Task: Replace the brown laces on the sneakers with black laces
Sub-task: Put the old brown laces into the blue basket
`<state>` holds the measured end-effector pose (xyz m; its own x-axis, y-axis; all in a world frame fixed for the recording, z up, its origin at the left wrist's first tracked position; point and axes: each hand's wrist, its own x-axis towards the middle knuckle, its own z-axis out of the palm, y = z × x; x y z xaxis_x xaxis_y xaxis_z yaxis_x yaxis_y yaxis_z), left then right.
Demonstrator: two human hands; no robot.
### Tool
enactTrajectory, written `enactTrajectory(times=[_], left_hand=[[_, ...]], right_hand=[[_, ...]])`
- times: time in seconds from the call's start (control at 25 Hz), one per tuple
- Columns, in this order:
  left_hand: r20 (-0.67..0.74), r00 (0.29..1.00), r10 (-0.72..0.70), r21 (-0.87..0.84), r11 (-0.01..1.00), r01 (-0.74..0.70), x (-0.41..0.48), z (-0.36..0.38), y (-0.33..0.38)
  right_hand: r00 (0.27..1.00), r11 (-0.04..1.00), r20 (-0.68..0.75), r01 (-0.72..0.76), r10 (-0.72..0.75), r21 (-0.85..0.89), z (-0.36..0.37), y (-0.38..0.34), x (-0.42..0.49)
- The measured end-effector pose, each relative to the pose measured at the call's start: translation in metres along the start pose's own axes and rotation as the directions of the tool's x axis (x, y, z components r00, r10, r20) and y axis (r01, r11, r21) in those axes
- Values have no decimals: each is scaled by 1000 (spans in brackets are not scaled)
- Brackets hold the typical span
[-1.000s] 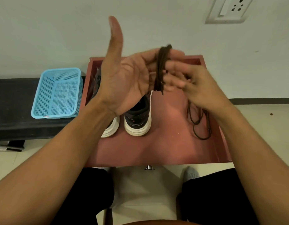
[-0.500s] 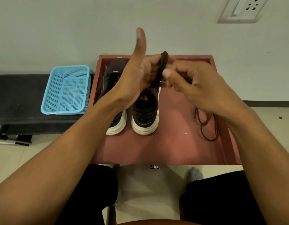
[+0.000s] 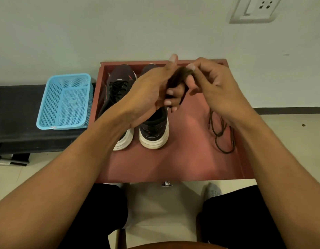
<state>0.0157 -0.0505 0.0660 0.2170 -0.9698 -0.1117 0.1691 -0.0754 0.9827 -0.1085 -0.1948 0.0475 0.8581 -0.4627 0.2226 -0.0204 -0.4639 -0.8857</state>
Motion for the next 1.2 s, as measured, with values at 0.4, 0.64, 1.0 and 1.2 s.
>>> enactTrajectory(times=[0.4, 0.64, 1.0, 1.2], left_hand=[[-407, 913, -12, -210, 974, -80, -13, -26, 15], [-556, 827, -86, -271, 959, -82, -77, -103, 35], [-891, 454, -6, 234, 850, 471, -143, -266, -28], [-878, 463, 124, 446, 564, 695, -147, -305, -73]], right_hand=[[998, 989, -46, -26, 33, 143, 54, -29, 13], [997, 984, -43, -62, 70, 164, 148, -68, 60], [966, 952, 54, -239, 253, -192, 322, -73, 142], [884, 861, 129, -389, 449, -328, 375, -45, 150]])
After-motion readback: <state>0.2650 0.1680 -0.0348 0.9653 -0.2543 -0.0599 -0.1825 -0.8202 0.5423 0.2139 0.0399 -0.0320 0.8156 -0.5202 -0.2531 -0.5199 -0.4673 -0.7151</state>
